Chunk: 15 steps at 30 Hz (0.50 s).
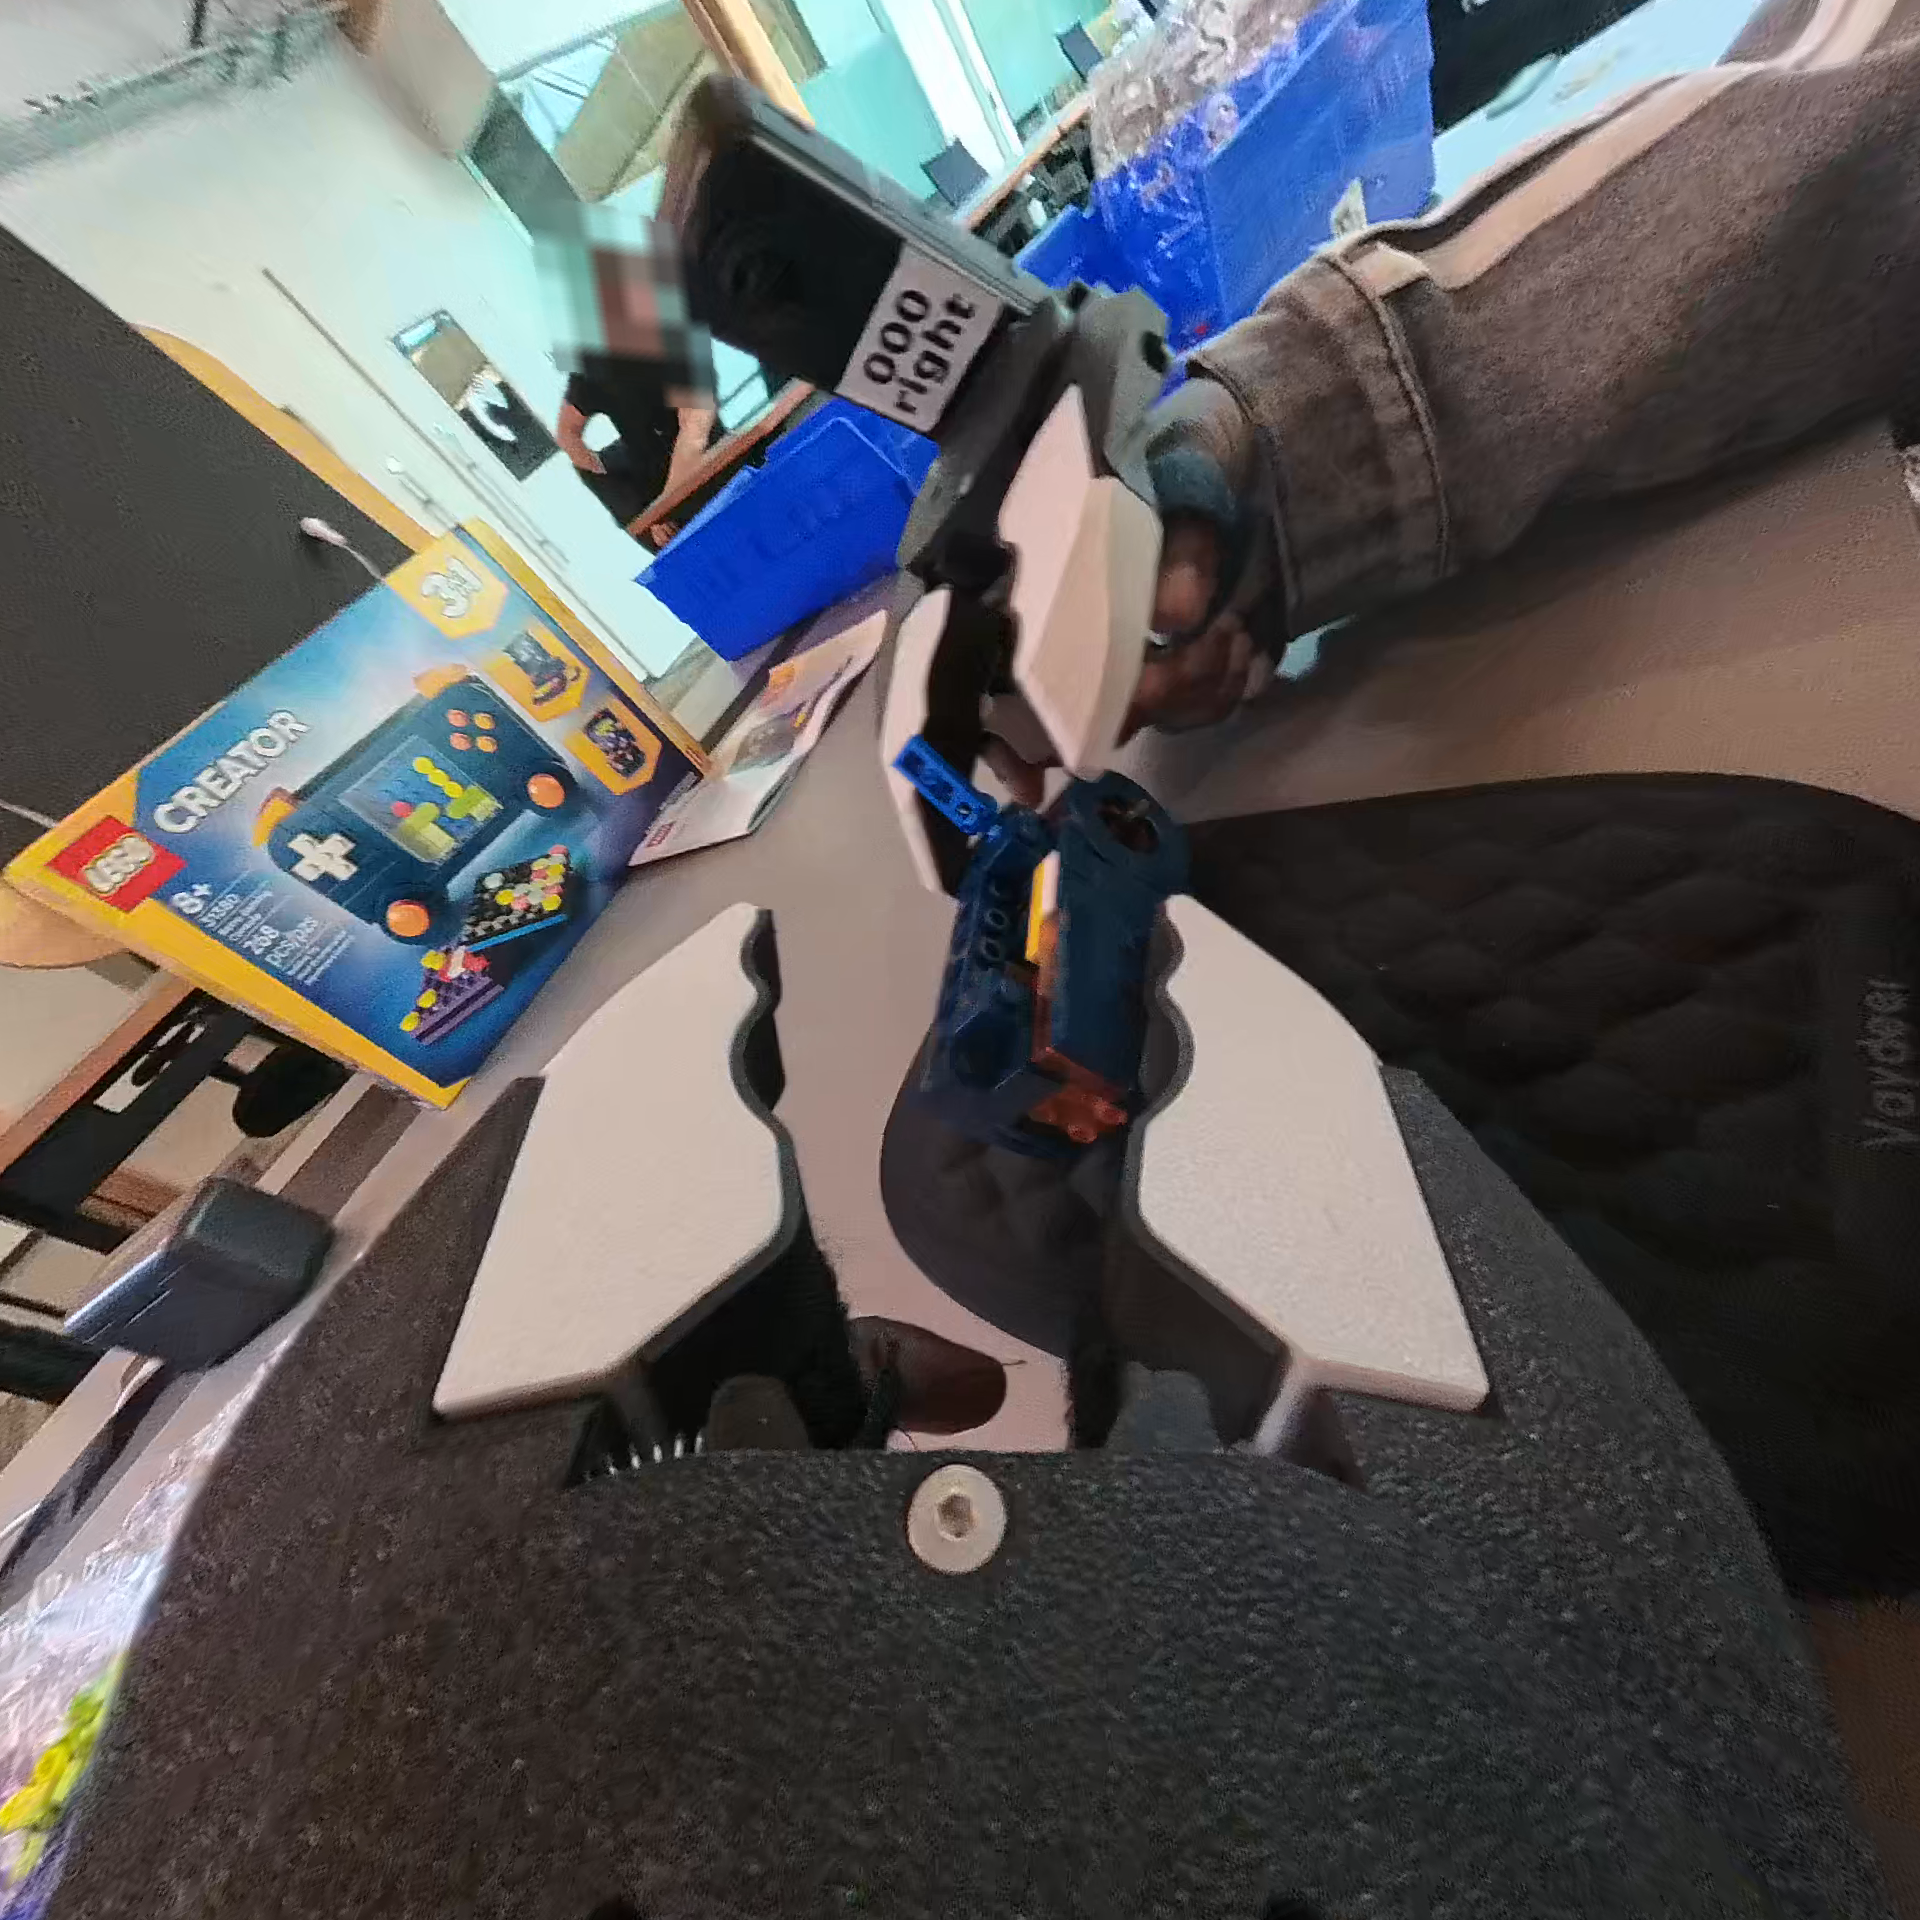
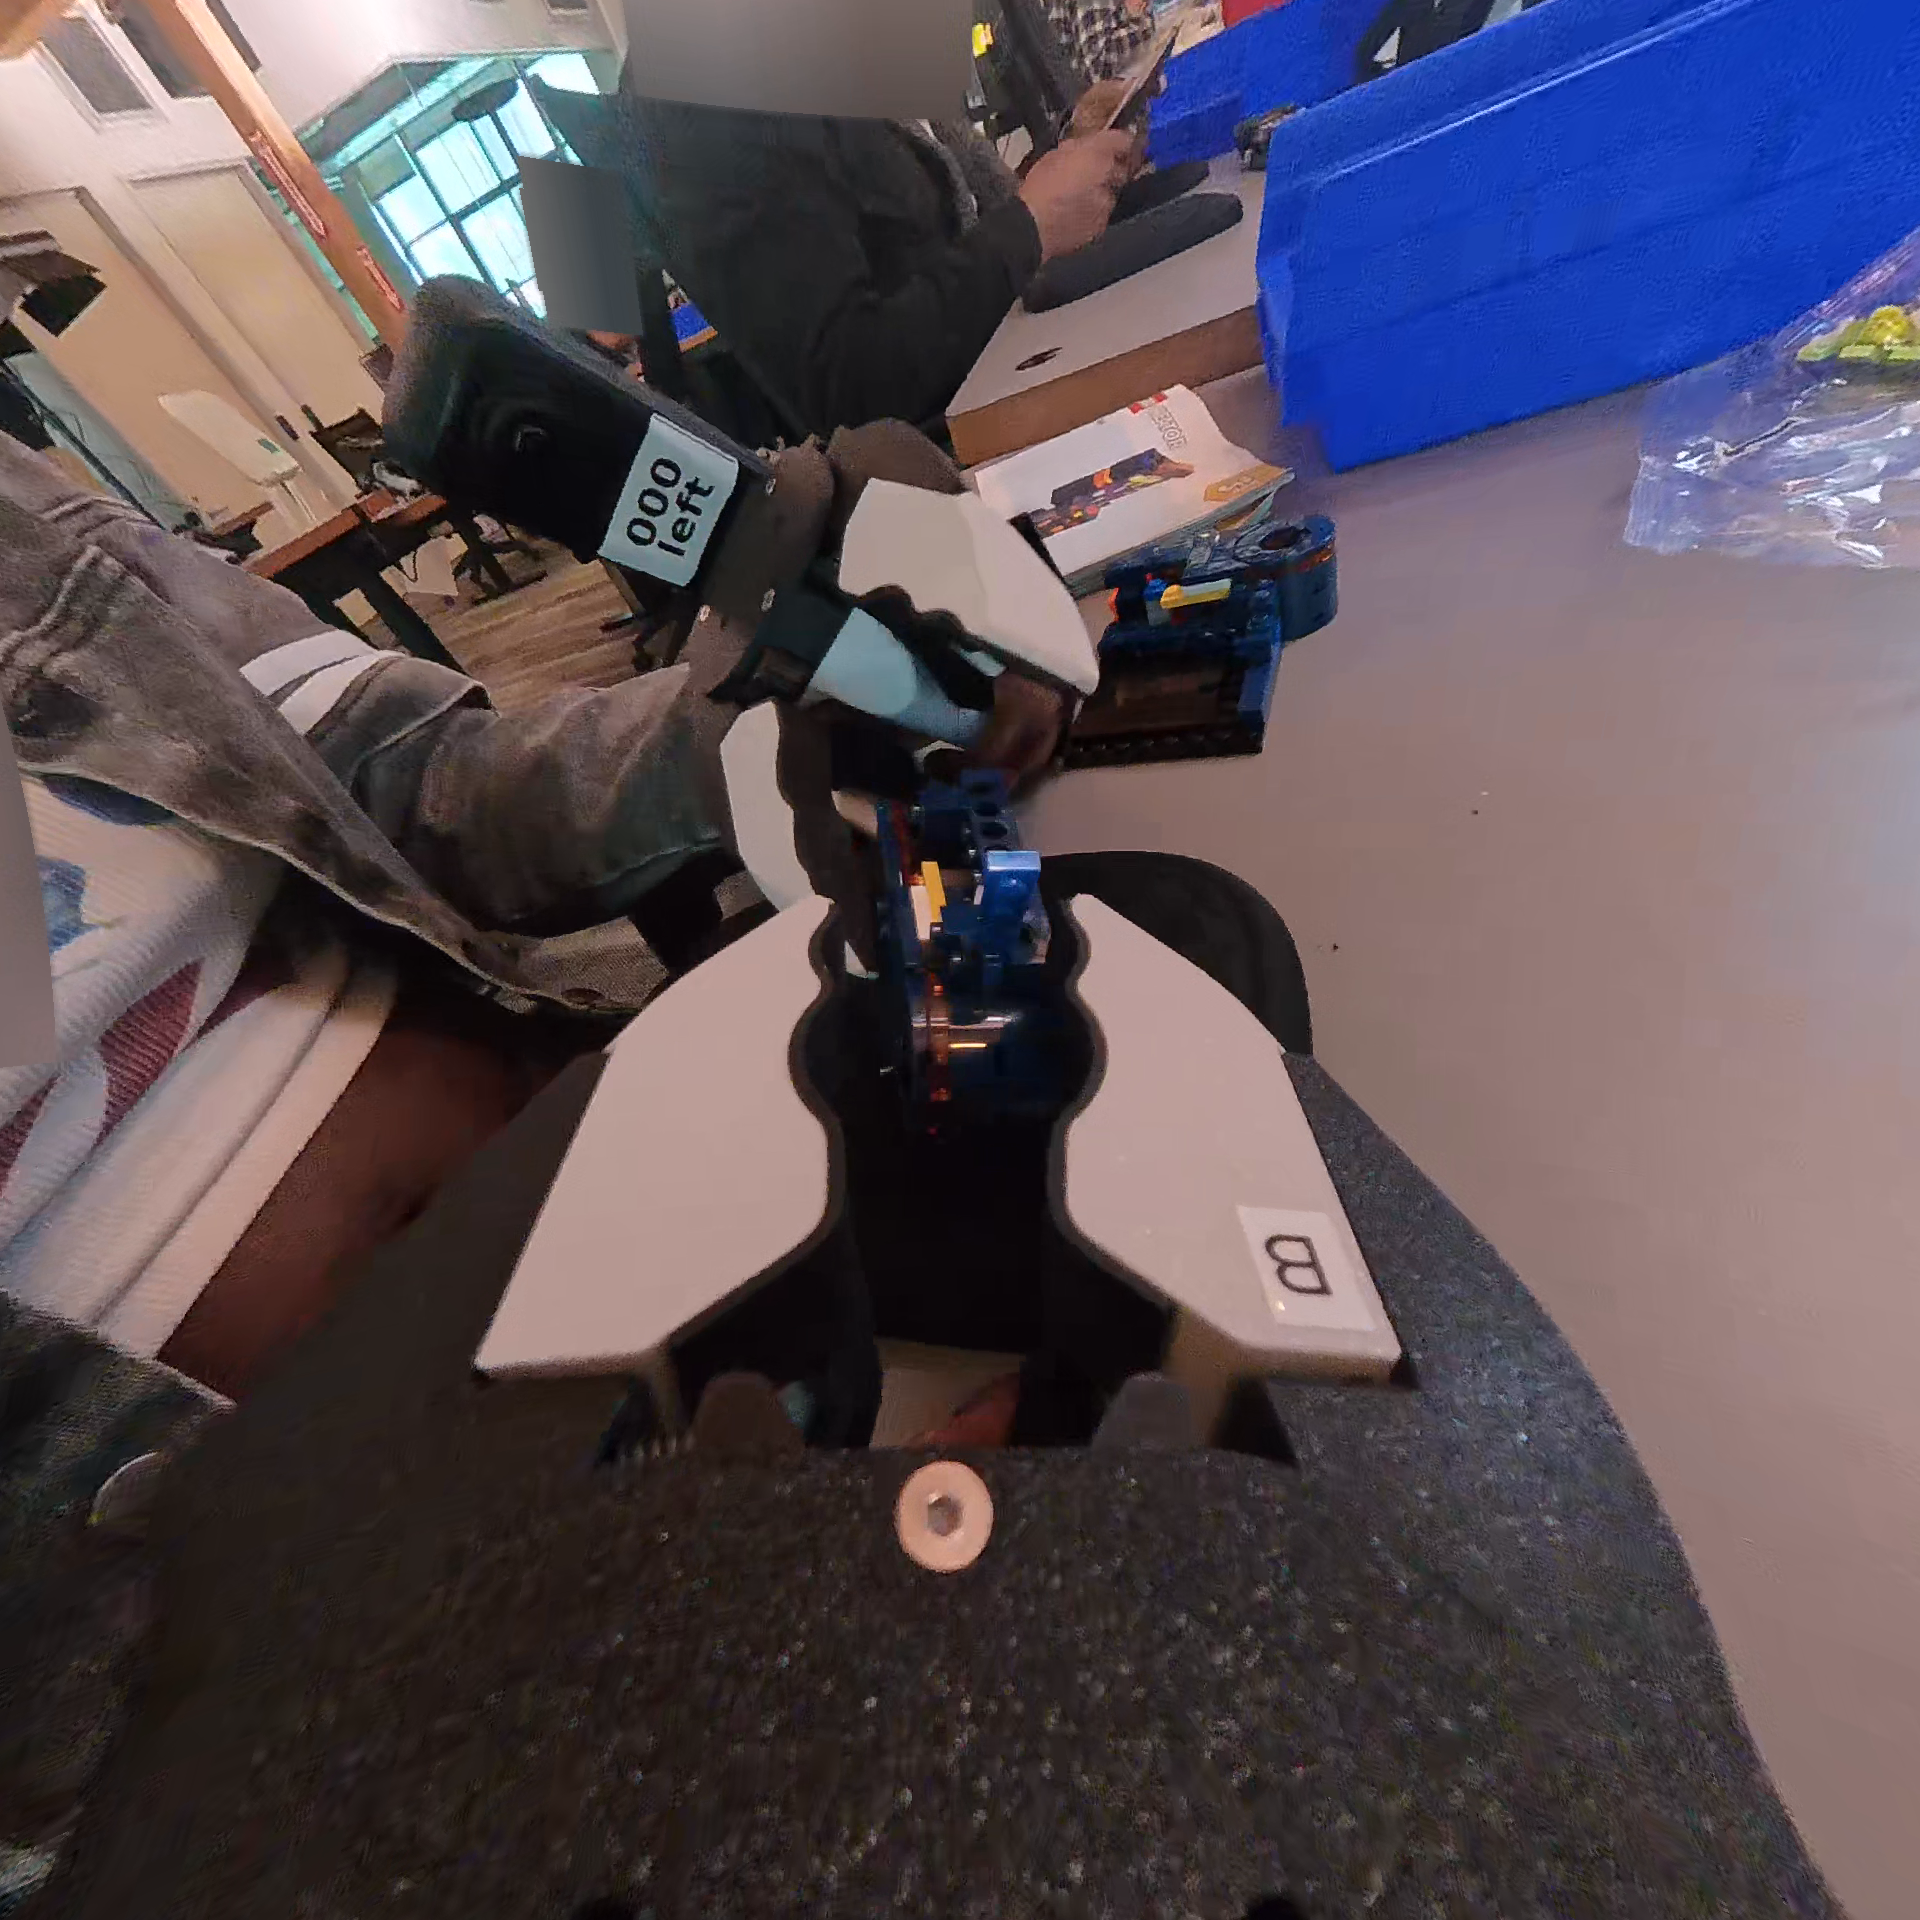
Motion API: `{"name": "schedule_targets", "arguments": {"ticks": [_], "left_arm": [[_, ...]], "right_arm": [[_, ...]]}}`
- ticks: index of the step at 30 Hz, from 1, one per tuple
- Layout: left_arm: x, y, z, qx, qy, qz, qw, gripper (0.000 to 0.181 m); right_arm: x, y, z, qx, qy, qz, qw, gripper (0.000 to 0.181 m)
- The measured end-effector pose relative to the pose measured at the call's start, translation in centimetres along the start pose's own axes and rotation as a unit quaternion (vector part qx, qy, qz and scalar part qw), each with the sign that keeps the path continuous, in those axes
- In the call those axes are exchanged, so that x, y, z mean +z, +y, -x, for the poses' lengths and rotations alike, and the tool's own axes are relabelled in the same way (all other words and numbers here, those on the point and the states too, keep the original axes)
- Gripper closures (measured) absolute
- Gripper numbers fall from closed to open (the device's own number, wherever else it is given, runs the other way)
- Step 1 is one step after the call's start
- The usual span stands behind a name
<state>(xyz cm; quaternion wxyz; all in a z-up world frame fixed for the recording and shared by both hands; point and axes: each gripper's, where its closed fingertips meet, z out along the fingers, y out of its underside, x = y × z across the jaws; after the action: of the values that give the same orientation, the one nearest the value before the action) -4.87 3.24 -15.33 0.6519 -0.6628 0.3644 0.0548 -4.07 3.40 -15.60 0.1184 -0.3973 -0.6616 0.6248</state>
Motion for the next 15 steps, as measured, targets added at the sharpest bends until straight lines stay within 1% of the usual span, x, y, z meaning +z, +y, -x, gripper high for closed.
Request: {"name": "schedule_targets", "arguments": {"ticks": [1,3,4,6,8,10,11,12,13,14,15], "left_arm": [[-0.1,-0.1,0.4,-0.007,-0.014,-0.006,1.000,0.110],[-0.4,-0.4,1.3,-0.032,-0.034,-0.019,0.999,0.091],[-0.4,-0.5,1.6,-0.049,-0.035,-0.024,0.998,0.084],[-0.4,-0.5,1.0,-0.074,-0.004,-0.017,0.997,0.084],[-0.1,0.1,-0.4,-0.102,0.048,0.022,0.993,0.085],[0.1,1.1,-2.4,-0.123,0.112,0.081,0.983,0.093],[0.1,1.6,-3.3,-0.121,0.137,0.107,0.977,0.100],[0.1,2.1,-4.0,-0.111,0.156,0.127,0.973,0.117],[0.2,2.3,-4.4,-0.096,0.159,0.137,0.973,0.130],[0.2,2.2,-4.4,-0.084,0.150,0.136,0.976,0.137],[0.1,2.2,-4.1,-0.078,0.130,0.136,0.979,0.139]], "right_arm": [[0.1,0.1,0.2,-0.009,-0.001,0.005,1.000,0.145],[0.1,0.3,0.6,-0.036,-0.007,0.015,0.999,0.154],[0.2,0.4,0.8,-0.054,-0.008,0.021,0.998,0.161],[0.3,0.6,1.0,-0.105,0.000,0.029,0.994,0.162],[0.3,0.6,1.2,-0.143,0.007,0.031,0.989,0.163],[0.3,0.6,1.2,-0.146,0.009,0.030,0.989,0.163],[0.4,0.6,1.2,-0.146,0.010,0.031,0.989,0.163],[0.4,0.5,1.1,-0.149,0.013,0.031,0.988,0.163],[0.5,0.5,1.1,-0.153,0.018,0.032,0.988,0.162],[0.6,0.6,1.1,-0.157,0.023,0.034,0.987,0.161],[0.6,0.5,0.9,-0.154,0.040,0.031,0.987,0.153]]}}
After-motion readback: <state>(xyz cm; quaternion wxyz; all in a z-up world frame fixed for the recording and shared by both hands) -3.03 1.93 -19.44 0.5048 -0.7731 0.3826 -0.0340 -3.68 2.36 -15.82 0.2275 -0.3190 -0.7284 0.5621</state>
